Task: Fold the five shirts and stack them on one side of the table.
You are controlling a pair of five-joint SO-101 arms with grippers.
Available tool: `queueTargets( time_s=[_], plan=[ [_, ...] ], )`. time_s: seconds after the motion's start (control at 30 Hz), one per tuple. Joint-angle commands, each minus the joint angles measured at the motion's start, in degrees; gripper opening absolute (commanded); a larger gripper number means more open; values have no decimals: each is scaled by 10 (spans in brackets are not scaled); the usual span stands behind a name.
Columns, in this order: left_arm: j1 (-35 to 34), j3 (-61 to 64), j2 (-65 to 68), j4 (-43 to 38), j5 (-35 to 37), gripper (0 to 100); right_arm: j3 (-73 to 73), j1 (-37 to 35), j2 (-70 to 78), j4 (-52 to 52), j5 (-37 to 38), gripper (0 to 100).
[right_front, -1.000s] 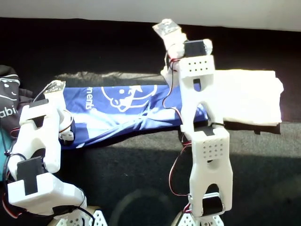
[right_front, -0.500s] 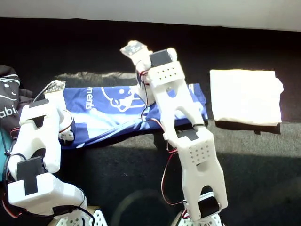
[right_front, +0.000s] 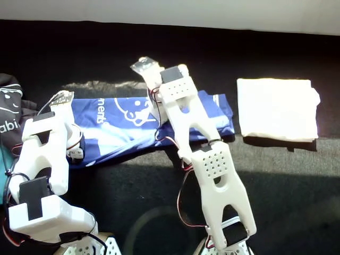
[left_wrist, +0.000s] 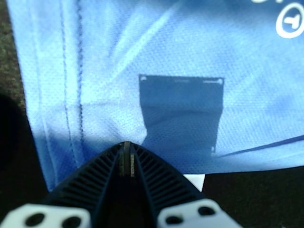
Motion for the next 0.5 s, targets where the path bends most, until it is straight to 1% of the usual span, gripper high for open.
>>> queueTargets(
  time_s=[0.0,0.3,0.47],
  plan=[
    [-3,0,3,-19,-2,10,-34,-2,-5,-7,-3,6],
    [-3,0,3,-19,-2,10,-31,-2,-3,-9,-4,6],
    [-3,0,3,-19,-2,10,-34,0,28,-23,-4,6]
  ],
)
